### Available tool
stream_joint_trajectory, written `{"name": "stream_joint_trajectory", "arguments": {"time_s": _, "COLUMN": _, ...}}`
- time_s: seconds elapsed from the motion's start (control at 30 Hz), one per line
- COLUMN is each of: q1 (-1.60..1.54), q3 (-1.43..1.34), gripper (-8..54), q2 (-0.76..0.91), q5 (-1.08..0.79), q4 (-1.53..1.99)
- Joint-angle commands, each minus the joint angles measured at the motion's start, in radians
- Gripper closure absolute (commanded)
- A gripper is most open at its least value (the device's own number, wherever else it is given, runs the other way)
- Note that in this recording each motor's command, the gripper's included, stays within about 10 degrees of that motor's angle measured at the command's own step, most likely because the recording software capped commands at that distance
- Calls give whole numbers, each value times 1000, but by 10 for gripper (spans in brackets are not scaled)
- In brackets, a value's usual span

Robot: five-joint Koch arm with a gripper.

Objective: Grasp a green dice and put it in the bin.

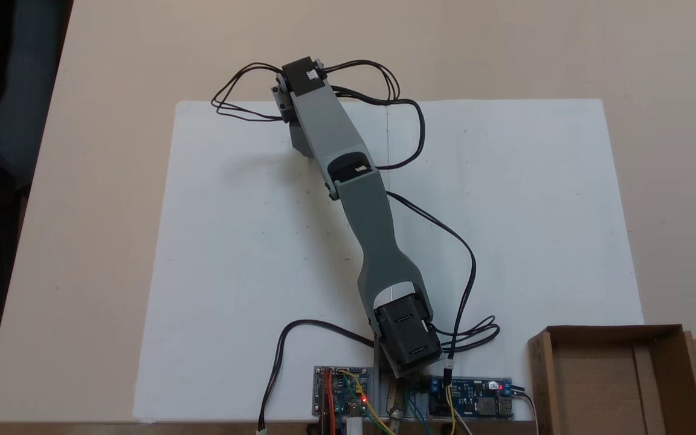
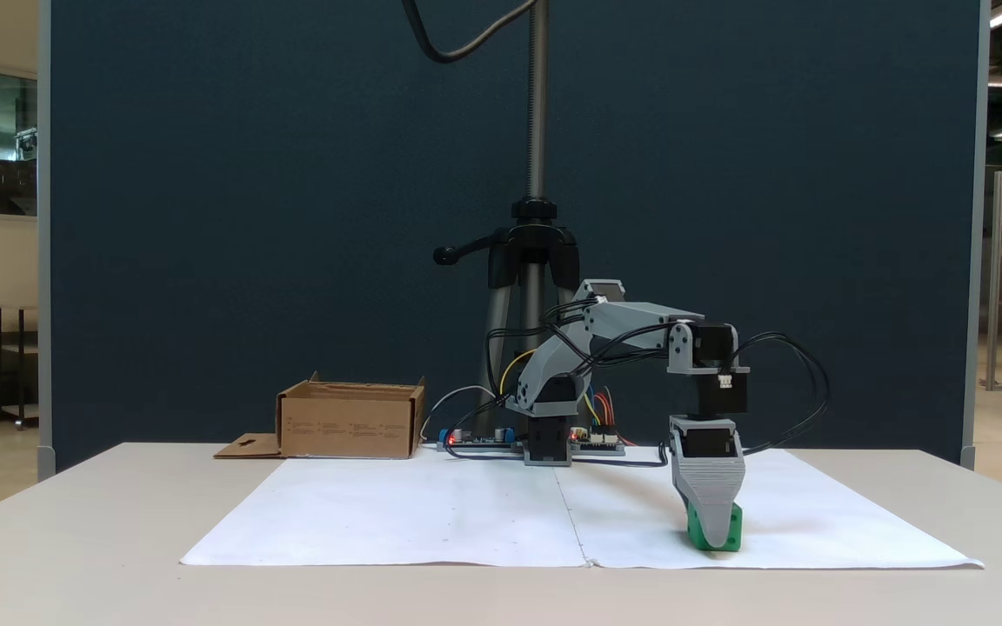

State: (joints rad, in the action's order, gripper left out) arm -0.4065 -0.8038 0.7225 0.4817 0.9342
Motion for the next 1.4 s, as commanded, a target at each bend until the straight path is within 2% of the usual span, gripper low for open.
{"name": "stream_joint_trajectory", "arguments": {"time_s": 0.0, "q1": -11, "q3": 41, "gripper": 49, "q2": 17, "q5": 64, "q4": -14}}
{"name": "stream_joint_trajectory", "arguments": {"time_s": 0.27, "q1": 2, "q3": 41, "gripper": 185, "q2": 18, "q5": 66, "q4": 9}}
{"name": "stream_joint_trajectory", "arguments": {"time_s": 0.4, "q1": 6, "q3": 41, "gripper": 334, "q2": 18, "q5": 66, "q4": 34}}
{"name": "stream_joint_trajectory", "arguments": {"time_s": 0.57, "q1": 40, "q3": 41, "gripper": 338, "q2": 31, "q5": 84, "q4": 31}}
{"name": "stream_joint_trajectory", "arguments": {"time_s": 0.93, "q1": 367, "q3": 34, "gripper": 338, "q2": 316, "q5": 81, "q4": 77}}
{"name": "stream_joint_trajectory", "arguments": {"time_s": 1.37, "q1": 1086, "q3": -133, "gripper": 338, "q2": 715, "q5": -252, "q4": 189}}
